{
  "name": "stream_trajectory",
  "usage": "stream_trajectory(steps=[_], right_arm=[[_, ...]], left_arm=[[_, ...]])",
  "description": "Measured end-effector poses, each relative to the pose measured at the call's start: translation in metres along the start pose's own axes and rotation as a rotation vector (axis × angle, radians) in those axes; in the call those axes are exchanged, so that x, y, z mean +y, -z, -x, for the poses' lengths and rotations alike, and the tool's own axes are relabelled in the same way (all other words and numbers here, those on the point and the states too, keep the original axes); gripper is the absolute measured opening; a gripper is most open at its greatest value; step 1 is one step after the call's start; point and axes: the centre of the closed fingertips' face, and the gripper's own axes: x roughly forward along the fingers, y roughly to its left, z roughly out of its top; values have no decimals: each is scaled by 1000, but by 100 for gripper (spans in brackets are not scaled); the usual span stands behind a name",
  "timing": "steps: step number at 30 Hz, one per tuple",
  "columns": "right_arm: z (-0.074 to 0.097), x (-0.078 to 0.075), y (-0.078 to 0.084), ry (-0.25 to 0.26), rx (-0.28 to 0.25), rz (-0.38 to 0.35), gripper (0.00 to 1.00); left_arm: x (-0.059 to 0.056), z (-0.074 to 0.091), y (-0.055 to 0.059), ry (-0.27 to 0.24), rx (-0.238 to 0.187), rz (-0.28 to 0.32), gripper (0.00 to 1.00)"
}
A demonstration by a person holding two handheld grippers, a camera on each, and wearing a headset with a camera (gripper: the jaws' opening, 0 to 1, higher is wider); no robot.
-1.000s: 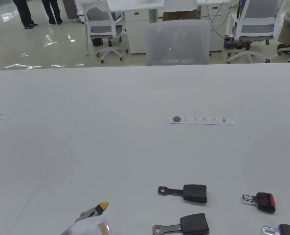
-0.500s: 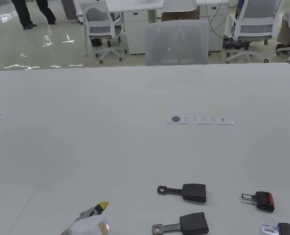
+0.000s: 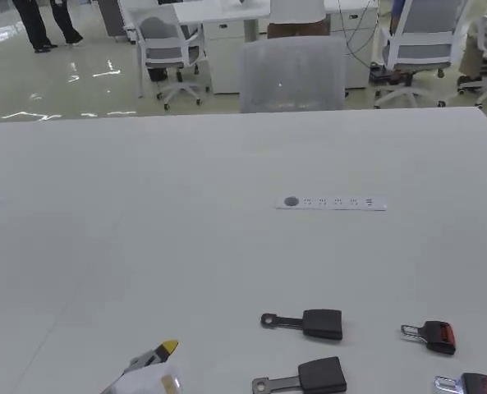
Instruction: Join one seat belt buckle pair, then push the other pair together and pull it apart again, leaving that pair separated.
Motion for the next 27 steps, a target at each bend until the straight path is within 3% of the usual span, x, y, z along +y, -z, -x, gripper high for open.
stream_trajectory(steps=[19, 23, 25, 27], right_arm=[[-1, -5, 12, 19, 0, -67, 98], [1, -9, 1, 9, -60, -181, 98], [4, -12, -2, 12, -60, -163, 96], [3, -15, 4, 8, -21, -90, 92]], left_arm=[[1, 1, 0, -1, -3, 13, 95], [0, 1, -3, 7, -17, 14, 92], [2, 1, -3, 2, -17, 21, 93], [4, 3, -4, 0, -28, 33, 94]])
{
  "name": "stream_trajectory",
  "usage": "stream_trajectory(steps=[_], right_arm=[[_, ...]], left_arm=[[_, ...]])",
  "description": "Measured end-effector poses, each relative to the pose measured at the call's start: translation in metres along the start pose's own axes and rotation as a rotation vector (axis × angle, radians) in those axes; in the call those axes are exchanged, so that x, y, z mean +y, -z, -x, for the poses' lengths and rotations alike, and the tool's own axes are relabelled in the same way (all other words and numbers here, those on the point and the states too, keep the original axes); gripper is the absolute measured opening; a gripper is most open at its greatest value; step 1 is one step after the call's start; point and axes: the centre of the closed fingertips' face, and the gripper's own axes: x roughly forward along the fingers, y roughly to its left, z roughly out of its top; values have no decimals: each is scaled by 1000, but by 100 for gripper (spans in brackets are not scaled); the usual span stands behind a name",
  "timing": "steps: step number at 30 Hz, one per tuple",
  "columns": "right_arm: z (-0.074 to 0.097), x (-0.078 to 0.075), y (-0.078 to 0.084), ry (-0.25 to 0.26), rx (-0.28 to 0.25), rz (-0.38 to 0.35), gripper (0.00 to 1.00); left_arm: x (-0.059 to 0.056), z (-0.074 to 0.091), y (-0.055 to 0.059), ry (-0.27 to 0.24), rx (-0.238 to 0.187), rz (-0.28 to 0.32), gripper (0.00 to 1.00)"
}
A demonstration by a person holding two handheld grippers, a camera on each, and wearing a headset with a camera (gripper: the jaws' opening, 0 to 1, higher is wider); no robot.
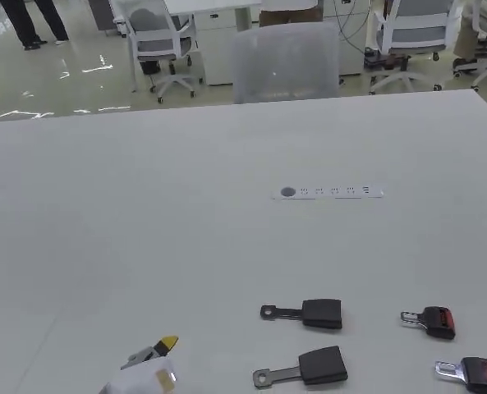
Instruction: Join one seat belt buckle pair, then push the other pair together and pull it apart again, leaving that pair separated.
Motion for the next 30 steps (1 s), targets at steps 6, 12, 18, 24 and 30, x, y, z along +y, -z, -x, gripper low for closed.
stream_trajectory(steps=[6, 12, 18, 24, 30], right_arm=[[-1, 5, 1, -53, 19, -15, 79], [-2, 5, 1, -91, 22, 28, 63], [-2, -6, 4, -97, 51, 116, 59], [-4, -17, 10, -121, 126, 256, 54], [-10, -31, 8, -132, 149, 317, 50]], left_arm=[[-8, 0, 6, 42, 38, -9, 92], [-3, 6, -4, 49, 19, 3, 88], [5, 3, -21, 29, 84, -109, 84], [-8, -24, -35, 90, 102, -162, 79], [-23, -47, -55, 159, 103, -209, 74]])
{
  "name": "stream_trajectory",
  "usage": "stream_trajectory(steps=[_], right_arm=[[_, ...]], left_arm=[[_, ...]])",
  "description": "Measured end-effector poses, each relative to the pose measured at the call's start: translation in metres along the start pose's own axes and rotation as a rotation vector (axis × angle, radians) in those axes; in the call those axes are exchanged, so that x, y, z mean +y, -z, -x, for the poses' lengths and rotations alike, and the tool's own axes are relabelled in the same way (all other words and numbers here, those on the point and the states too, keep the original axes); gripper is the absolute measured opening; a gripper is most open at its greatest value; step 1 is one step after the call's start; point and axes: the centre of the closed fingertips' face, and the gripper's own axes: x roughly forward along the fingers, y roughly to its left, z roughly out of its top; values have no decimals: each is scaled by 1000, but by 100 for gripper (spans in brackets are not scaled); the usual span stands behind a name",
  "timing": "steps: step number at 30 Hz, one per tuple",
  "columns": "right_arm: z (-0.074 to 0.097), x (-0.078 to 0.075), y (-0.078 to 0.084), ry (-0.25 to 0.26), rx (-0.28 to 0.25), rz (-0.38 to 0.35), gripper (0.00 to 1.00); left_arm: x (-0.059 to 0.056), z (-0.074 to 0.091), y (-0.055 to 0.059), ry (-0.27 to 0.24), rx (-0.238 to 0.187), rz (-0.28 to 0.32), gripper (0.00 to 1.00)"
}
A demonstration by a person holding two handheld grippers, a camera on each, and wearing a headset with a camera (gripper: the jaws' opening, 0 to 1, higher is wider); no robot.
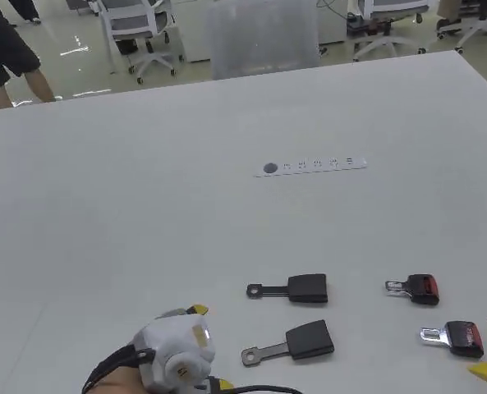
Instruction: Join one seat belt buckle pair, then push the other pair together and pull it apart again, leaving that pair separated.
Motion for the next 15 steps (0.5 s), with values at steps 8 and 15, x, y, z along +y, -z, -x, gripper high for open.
stream_trajectory(steps=[8, 15], right_arm=[[-14, -2, 6, -78, 72, 132, 46], [-24, -5, 7, -109, 111, 179, 40]], left_arm=[[-5, -23, -37, 58, -23, -11, 58], [-18, -48, -52, 138, -4, -47, 58]])
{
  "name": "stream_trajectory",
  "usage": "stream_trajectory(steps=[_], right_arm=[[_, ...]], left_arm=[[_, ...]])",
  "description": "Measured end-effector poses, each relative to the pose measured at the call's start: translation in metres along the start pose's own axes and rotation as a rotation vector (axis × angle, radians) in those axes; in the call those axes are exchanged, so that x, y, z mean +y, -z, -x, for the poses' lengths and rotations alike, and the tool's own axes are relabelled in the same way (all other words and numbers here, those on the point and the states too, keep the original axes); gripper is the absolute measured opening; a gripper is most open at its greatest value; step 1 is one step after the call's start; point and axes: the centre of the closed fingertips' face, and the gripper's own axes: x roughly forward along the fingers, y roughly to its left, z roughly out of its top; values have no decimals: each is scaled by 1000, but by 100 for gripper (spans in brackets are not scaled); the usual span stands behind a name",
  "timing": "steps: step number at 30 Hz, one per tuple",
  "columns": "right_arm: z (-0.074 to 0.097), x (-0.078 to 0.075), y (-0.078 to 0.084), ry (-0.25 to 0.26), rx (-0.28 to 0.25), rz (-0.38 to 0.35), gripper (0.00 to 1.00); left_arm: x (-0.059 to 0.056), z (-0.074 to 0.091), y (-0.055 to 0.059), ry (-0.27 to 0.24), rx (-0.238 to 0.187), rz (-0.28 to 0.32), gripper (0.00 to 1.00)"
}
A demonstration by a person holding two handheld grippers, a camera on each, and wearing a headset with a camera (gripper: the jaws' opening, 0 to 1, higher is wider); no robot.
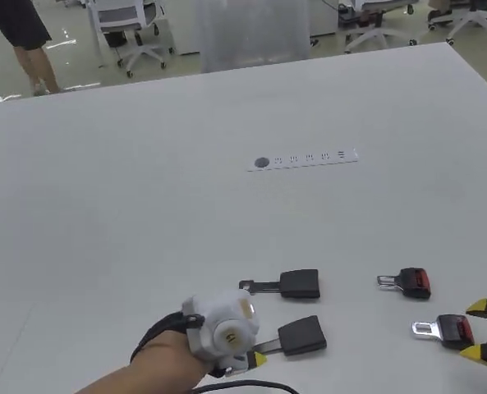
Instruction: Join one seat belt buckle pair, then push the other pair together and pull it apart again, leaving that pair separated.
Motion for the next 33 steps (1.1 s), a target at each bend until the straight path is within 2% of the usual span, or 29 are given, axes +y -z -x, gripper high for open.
stream_trajectory(steps=[3, 6, 11, 15, 18, 21, 25, 29, 33], right_arm=[[-4, -3, -1, -10, 16, 25, 40], [-6, -6, -1, -18, 28, 41, 40], [-13, -8, 1, -46, 50, 69, 40], [-17, -8, 6, -67, 78, 85, 40], [-18, -6, 10, -87, 85, 75, 37], [-22, -4, 13, -105, 103, 84, 36], [-23, 1, 8, -121, 122, 110, 35], [-26, 3, 7, -142, 149, 130, 34], [-27, 4, 6, -154, 138, 153, 34]], left_arm=[[-9, -10, -8, 49, 5, -29, 57], [-11, -19, -16, 53, 4, -84, 58], [-17, -33, -22, 104, 12, -113, 49], [-15, -40, -27, 114, 12, -123, 46], [-22, -44, -32, 148, -2, -158, 41], [-28, -49, -33, 173, -2, -179, 39], [-24, -53, -34, 169, 3, -191, 34], [-27, -54, -32, 197, 7, -220, 34], [-28, -55, -31, 223, 3, -226, 33]])
